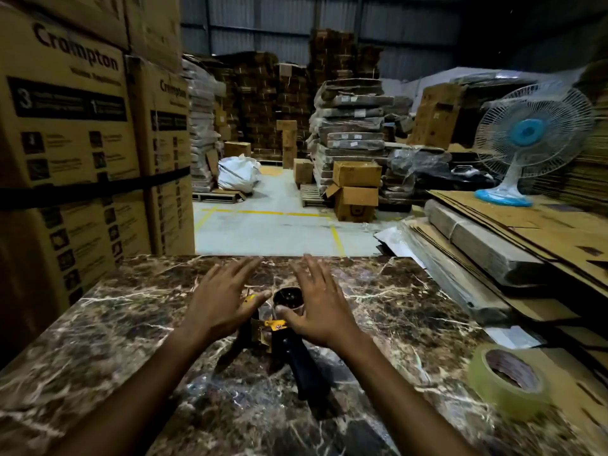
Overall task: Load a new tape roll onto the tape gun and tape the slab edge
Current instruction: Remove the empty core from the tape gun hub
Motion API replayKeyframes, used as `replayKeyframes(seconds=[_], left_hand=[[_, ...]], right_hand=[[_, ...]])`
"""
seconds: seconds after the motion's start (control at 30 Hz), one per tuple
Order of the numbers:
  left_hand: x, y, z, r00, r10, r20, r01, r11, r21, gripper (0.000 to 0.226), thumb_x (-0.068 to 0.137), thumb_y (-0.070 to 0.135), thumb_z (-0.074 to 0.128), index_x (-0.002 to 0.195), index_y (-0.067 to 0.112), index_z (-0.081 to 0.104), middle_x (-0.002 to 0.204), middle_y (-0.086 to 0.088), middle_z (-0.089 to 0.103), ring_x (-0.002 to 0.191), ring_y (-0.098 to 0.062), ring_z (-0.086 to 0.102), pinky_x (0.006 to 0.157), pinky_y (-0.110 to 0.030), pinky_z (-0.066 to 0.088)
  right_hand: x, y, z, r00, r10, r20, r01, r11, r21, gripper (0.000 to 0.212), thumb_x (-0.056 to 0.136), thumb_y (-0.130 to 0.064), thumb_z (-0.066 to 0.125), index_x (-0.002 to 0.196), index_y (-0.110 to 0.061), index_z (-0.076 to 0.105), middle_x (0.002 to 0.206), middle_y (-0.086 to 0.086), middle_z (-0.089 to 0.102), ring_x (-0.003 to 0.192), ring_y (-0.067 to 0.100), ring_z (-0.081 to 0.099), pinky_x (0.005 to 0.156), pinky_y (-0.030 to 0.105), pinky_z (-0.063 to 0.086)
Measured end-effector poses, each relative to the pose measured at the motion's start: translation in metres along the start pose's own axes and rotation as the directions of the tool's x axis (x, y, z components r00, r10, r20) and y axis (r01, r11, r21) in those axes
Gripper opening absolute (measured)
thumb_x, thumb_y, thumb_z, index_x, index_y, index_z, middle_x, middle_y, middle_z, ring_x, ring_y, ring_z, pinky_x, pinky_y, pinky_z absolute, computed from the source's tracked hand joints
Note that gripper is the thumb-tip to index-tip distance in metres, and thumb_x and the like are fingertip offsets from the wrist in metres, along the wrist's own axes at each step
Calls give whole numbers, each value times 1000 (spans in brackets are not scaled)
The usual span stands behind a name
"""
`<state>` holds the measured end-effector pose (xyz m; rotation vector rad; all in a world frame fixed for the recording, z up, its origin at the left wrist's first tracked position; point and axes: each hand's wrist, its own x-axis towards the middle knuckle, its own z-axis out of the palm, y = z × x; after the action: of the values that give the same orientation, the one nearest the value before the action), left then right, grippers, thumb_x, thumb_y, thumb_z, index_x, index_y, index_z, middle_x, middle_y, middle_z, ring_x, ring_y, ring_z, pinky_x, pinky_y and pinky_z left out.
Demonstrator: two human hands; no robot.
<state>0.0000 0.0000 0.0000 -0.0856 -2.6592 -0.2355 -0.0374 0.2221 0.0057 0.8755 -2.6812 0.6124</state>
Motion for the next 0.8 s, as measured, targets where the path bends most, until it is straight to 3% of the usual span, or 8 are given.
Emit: replayKeyframes(seconds=[0.1, 0.23, 0.4, 0.53, 0.8], left_hand=[[-8, -2, 11, 1000, -16, 23, 17, 997, -69, 76, 91, 75, 41, 158, 39, 45, 161, 5, 52, 141, -24, 56, 113, -42, 43], [-17, -3, 24, 992, -86, 92, 101, 979, -176, 79, 84, 86, 37, 147, 42, 57, 154, 9, 59, 135, -18, 61, 107, -38, 49], [-24, 1, 31, 980, -158, 119, 188, 932, -310, 82, 84, 83, 39, 146, 34, 62, 160, 7, 53, 144, -16, 52, 115, -38, 41], [-25, 7, 30, 982, -166, 94, 190, 901, -389, 75, 88, 72, 53, 146, 26, 64, 159, 1, 54, 146, -16, 52, 116, -36, 43], [-31, 17, 30, 979, -148, 143, 193, 899, -393, 87, 83, 82, 47, 151, 29, 57, 165, 2, 46, 148, -17, 49, 118, -39, 41]], right_hand=[[-13, 0, 14, 997, 43, 58, -47, 996, 72, 89, 88, -65, 55, 162, -39, 14, 175, -4, -1, 160, 26, -1, 126, 50, 15], [-23, 3, 32, 991, 110, 72, -122, 974, 193, 88, 84, -68, 55, 160, -41, 19, 174, -6, 7, 158, 22, 9, 122, 46, 27], [-29, 2, 43, 968, 200, 153, -244, 896, 372, 92, 83, -65, 67, 160, -43, 21, 174, -7, 7, 159, 16, 6, 123, 41, 24], [-32, 1, 42, 961, 211, 180, -272, 846, 459, 89, 86, -55, 70, 160, -40, 23, 174, -3, 6, 159, 14, 5, 123, 36, 21], [-45, 0, 34, 944, 239, 226, -321, 822, 471, 89, 88, -54, 70, 160, -43, 20, 174, -4, -2, 159, 17, 11, 117, 35, 27]])
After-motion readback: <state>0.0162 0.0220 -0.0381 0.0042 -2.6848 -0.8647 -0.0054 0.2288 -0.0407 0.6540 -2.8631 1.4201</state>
